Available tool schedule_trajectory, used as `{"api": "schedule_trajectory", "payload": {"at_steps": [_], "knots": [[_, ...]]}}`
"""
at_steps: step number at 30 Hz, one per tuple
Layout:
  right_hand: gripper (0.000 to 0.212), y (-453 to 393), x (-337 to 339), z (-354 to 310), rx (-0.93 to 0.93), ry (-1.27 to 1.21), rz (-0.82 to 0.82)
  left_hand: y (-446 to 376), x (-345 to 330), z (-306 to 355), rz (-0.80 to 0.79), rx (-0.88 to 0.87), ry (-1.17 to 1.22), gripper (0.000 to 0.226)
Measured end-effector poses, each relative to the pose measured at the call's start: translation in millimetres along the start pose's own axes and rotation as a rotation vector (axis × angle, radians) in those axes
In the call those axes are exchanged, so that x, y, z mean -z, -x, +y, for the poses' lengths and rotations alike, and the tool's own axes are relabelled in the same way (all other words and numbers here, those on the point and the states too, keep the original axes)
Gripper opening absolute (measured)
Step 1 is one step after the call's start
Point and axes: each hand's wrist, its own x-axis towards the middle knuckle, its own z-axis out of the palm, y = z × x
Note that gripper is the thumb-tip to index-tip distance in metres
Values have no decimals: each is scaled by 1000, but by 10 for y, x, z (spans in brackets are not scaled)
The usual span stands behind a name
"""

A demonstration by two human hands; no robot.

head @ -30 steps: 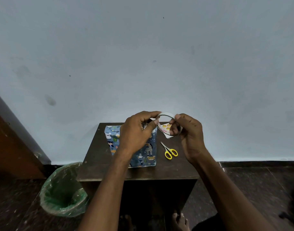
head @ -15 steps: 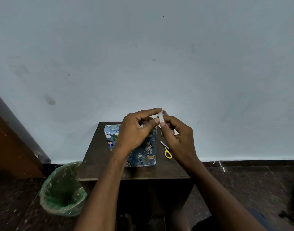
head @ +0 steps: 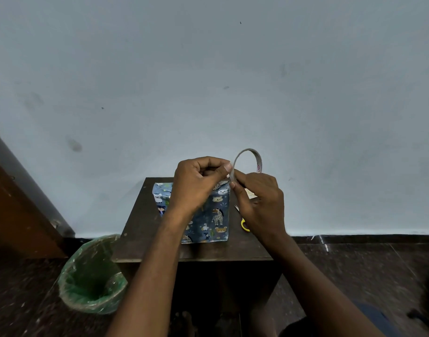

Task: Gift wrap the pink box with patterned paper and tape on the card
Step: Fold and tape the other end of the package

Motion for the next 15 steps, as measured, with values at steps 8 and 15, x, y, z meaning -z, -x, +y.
{"api": "schedule_trajectory", "payload": {"at_steps": [8,15], "knots": [[25,4,-12,40,35,24,88,5,-4,7,-9,-1,1,6],[10,7,-1,-14,-16,5,20,12,-45,-104,30,-101,-95,12]]}}
